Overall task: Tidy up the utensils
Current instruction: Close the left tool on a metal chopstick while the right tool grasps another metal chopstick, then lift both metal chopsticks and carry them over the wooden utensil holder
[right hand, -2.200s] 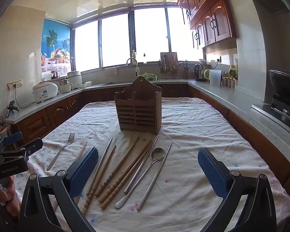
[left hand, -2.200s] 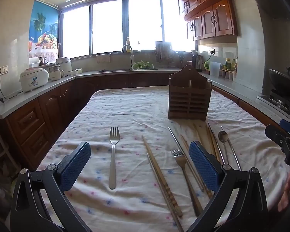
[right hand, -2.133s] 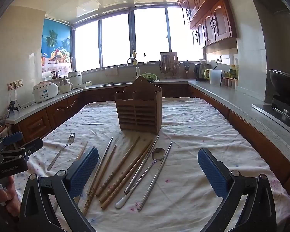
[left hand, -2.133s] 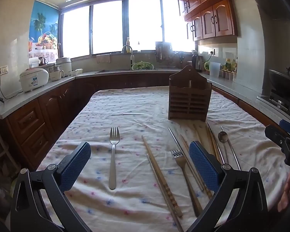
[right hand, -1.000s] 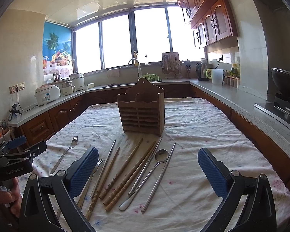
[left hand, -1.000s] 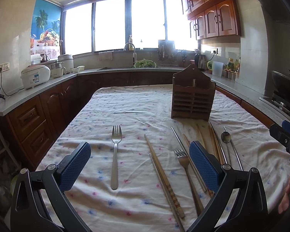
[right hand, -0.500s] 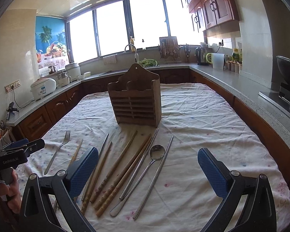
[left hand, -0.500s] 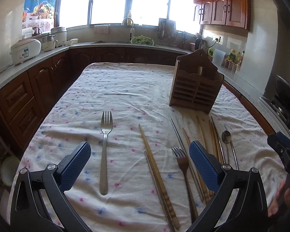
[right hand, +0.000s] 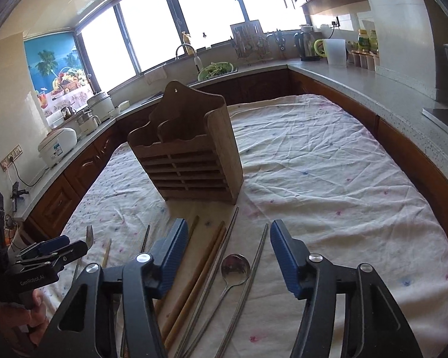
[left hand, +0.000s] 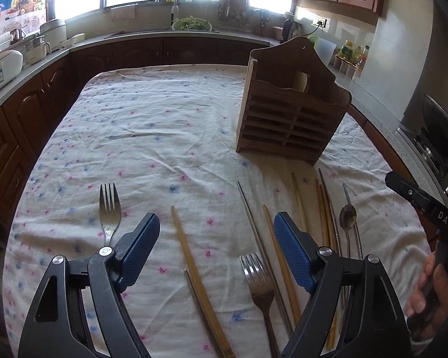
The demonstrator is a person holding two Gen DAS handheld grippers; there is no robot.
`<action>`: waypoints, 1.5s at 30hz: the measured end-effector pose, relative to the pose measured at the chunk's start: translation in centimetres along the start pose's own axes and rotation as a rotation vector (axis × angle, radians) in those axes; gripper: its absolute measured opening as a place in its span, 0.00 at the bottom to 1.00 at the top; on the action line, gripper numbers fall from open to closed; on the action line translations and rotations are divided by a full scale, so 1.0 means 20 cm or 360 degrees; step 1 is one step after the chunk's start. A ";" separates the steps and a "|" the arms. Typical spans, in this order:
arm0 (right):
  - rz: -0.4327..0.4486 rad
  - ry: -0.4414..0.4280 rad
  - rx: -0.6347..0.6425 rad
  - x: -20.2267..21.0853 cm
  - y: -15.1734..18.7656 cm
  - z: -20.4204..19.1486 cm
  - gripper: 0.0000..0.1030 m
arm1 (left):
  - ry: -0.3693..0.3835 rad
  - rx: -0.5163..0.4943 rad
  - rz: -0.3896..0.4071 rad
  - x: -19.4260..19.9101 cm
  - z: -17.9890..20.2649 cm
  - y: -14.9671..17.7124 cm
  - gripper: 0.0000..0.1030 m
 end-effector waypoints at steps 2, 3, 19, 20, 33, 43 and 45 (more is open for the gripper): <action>-0.0054 -0.0030 -0.0017 -0.08 -0.01 0.00 0.41 | 0.0009 -0.0002 -0.0048 -0.06 0.01 -0.02 0.68; -0.0078 -0.0037 -0.0025 -0.13 -0.02 0.00 0.40 | 0.0014 0.0000 -0.0076 -0.10 0.01 -0.04 0.66; -0.0422 0.0116 -0.0040 -0.60 -0.05 0.06 0.17 | 0.0079 -0.0058 -0.0369 -0.48 0.09 -0.11 0.35; -0.0441 0.0129 -0.0034 -0.62 -0.04 0.06 0.16 | 0.0068 -0.0076 -0.0362 -0.49 0.10 -0.12 0.35; -0.0411 0.0190 0.0083 -0.65 -0.05 0.01 0.07 | -0.0040 -0.0302 -0.0281 -0.53 0.23 -0.12 0.07; -0.0273 -0.0005 -0.0004 -0.45 -0.11 -0.02 0.04 | 0.0138 -0.0172 -0.0182 -0.33 0.19 -0.17 0.06; -0.0229 -0.0032 0.0001 -0.37 -0.13 -0.04 0.04 | 0.0159 -0.0161 -0.0135 -0.25 0.19 -0.18 0.05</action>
Point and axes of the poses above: each gripper's, at about its wrist camera, not at the fingertips, and x roughly against the way its jaws point, z to its right, y to its underside, the point moved 4 cm from there along -x, roughly the way its jaws point, and after that the axes turned 3 degrees about -z, right-handed, at the moved point
